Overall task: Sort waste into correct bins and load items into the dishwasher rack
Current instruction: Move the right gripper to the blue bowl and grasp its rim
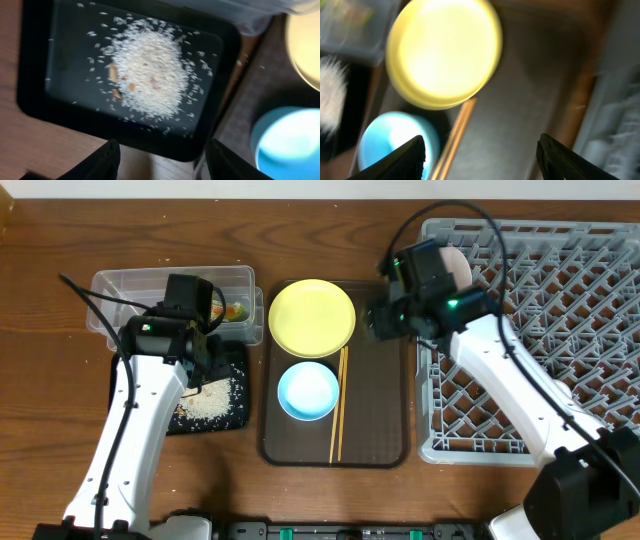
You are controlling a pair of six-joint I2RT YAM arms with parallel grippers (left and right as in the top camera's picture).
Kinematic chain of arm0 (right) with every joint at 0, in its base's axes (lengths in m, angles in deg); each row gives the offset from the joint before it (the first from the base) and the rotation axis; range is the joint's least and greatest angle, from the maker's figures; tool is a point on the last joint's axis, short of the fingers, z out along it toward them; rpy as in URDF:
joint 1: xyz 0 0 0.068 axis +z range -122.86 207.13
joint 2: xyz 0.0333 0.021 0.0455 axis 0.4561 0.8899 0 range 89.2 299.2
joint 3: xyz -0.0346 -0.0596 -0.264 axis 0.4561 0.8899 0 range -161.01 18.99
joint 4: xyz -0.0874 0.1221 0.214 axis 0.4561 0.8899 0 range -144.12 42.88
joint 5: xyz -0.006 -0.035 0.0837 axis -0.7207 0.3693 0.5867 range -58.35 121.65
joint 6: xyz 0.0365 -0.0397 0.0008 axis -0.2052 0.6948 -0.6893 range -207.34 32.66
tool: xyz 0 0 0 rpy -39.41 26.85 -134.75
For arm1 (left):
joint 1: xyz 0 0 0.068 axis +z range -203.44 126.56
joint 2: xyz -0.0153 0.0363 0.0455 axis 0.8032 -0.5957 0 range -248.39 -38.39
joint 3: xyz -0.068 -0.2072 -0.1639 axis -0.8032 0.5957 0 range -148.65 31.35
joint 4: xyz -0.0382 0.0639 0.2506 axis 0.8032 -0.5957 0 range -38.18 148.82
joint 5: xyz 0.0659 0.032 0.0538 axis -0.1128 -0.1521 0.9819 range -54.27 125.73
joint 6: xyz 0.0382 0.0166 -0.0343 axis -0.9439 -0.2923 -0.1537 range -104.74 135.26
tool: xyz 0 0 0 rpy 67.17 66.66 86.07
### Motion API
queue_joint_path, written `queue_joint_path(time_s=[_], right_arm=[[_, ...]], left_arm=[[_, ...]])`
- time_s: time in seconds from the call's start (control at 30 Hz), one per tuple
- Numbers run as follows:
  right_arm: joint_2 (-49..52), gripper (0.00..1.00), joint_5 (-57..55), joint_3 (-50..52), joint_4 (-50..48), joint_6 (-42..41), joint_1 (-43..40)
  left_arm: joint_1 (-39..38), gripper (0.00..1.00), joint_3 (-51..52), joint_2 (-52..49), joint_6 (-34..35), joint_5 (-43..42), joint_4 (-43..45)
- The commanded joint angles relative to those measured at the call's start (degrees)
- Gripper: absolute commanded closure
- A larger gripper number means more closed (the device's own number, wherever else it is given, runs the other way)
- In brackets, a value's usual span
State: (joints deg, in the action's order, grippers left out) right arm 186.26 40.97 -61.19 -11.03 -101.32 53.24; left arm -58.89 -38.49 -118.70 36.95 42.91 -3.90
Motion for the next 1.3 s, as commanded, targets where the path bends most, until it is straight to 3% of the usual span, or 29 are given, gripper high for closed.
queue_joint_path(time_s=[0.0, 0.17, 0.4, 0.63, 0.8, 0.9, 1.27], right_arm=[[1.3, 0.3, 5.7, 0.1, 1.4, 1.4, 3.3], [5.0, 0.31, 5.2, 0.1, 3.2, 1.4, 9.0], [12.1, 0.42, 1.0, 0.1, 5.0, -3.5, 13.5], [17.0, 0.64, -1.8, 0.1, 5.1, -7.7, 14.5], [17.4, 0.92, -3.8, 0.1, 5.1, -7.7, 14.3], [17.4, 0.98, -4.7, 0.1, 4.9, -7.7, 14.0], [9.8, 0.99, -8.5, -2.1, 4.9, -5.6, 7.1]], left_arm=[[0.0, 0.42, 0.3, -0.2, 3.4, 4.5, -0.2], [0.0, 0.42, 0.3, -0.2, 3.8, 4.5, -0.2], [0.0, 0.42, 0.3, -0.2, 3.7, 4.4, -0.2], [0.0, 0.42, 0.3, -0.2, 3.7, 4.4, -0.2], [0.0, 0.42, 0.3, -0.2, 3.7, 4.4, -0.2], [0.0, 0.42, 0.3, -0.2, 3.7, 4.4, -0.2], [0.0, 0.42, 0.3, -0.2, 3.7, 4.4, -0.2]])
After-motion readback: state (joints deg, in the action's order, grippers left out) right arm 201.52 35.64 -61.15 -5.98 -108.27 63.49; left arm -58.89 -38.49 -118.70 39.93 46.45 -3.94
